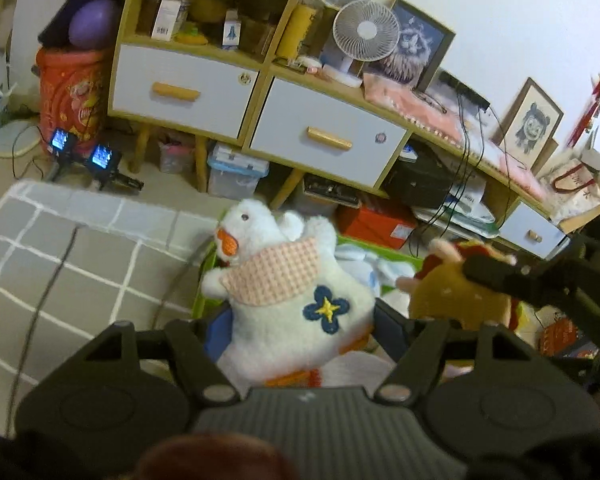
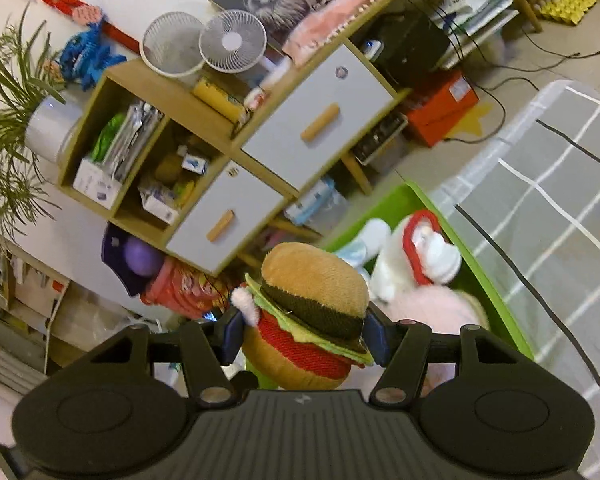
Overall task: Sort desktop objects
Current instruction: 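Carry the duck and hamburger over the tray and open both tools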
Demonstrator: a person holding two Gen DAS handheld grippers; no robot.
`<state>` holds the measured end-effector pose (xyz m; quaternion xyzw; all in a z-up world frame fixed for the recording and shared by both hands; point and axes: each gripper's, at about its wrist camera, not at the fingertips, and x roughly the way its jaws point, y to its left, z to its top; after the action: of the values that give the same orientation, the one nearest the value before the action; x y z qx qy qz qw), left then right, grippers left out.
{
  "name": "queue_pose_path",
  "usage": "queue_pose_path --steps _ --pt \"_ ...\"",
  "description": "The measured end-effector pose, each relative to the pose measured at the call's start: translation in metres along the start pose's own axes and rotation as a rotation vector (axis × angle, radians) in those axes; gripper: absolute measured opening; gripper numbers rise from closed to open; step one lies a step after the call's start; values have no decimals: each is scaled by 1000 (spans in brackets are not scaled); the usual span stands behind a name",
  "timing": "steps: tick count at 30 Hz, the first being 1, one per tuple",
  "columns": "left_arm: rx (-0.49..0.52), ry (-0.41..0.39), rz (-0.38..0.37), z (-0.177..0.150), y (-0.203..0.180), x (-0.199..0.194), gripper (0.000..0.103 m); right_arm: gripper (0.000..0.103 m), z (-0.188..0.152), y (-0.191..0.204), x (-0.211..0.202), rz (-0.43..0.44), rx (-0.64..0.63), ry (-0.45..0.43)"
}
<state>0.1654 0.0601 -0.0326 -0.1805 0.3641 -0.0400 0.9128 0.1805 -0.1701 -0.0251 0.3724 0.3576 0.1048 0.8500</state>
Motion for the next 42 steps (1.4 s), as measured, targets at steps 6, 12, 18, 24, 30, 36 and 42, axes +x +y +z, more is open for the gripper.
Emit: queue_pose_path --steps 6,12,18,24,30,36,42 --pt "-29 -15 -12 0 8 11 72 61 0 -10 20 20 51 20" --pt "-39 -35 -33 -1 10 15 72 61 -5 -9 31 33 39 33" --pt "-37 -45 -49 0 9 16 77 67 -7 -9 35 18 30 47" --pt "-29 -40 -51 -1 6 16 84 71 -7 -12 35 8 45 61" --pt "-27 -36 -54 -3 6 14 88 74 -5 -12 34 8 51 72" --pt "-12 -30 -43 -3 5 9 90 76 -4 -8 26 5 30 66" --pt "13 -18 -26 -6 4 -1 91 76 -4 -2 14 -26 -16 69"
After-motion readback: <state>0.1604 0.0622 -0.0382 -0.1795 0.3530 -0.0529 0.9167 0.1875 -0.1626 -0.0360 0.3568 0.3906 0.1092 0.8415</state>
